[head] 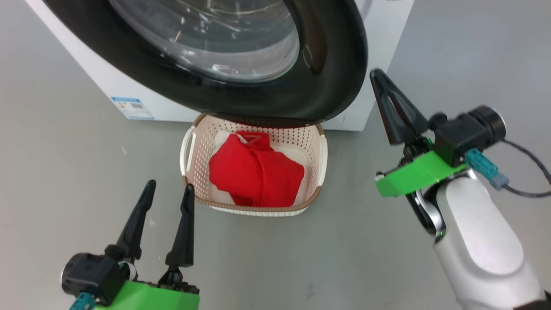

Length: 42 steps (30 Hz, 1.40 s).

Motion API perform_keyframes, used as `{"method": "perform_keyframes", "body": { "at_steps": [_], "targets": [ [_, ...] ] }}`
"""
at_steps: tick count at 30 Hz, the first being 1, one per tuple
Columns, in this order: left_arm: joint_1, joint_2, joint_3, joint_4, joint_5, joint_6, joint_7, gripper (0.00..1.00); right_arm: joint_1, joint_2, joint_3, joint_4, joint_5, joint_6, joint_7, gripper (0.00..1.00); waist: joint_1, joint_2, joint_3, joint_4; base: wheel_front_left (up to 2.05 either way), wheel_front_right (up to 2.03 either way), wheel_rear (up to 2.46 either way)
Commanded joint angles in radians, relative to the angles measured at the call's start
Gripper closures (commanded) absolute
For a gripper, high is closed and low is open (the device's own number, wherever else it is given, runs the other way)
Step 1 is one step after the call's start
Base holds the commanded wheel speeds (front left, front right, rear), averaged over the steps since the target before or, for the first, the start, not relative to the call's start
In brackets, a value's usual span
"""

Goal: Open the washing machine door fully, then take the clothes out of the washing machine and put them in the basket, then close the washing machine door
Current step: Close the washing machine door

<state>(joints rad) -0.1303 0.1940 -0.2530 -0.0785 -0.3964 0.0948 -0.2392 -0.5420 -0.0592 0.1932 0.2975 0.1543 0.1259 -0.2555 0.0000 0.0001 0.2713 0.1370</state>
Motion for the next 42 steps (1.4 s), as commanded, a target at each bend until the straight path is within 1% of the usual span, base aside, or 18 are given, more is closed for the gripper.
{"method": "perform_keyframes", "body": {
  "at_steps": [1,5,12,28,33,42],
  "targets": [
    [-0.031,0.010,0.030,-0.017,0.000,-0.010,-0.008,0.00,-0.030,0.009,0.026,-0.012,-0.002,0.005,-0.006,1.00,0.0000,-0.0001,0.022,0.017,0.00,0.00,0.00],
    [-0.044,0.006,0.027,-0.010,0.000,-0.016,-0.012,0.00,-0.091,0.009,0.048,0.034,-0.003,0.005,-0.006,1.00,0.0000,-0.0001,0.041,0.027,0.00,0.00,0.00],
    [-0.063,-0.004,0.028,0.000,0.001,-0.019,-0.016,0.00,-0.177,0.009,0.046,0.095,-0.020,0.005,-0.006,1.00,0.0000,-0.0001,0.076,0.044,0.00,0.00,0.00],
    [-0.088,-0.014,0.022,0.021,-0.001,-0.029,-0.017,0.00,-0.294,0.009,0.021,0.183,-0.056,0.005,-0.006,1.00,0.0000,-0.0001,0.114,0.055,0.00,0.00,0.00],
    [-0.097,-0.015,0.014,0.020,-0.004,-0.031,-0.013,0.00,-0.348,0.009,0.010,0.216,-0.091,0.005,-0.006,1.00,0.0000,-0.0001,0.128,0.061,0.00,0.00,0.00],
    [-0.116,-0.016,-0.002,0.015,-0.005,-0.035,-0.009,0.00,-0.468,0.005,-0.018,0.313,-0.142,0.005,-0.006,1.00,0.0000,-0.0001,0.156,0.079,0.00,0.00,0.00]
  ]
}}
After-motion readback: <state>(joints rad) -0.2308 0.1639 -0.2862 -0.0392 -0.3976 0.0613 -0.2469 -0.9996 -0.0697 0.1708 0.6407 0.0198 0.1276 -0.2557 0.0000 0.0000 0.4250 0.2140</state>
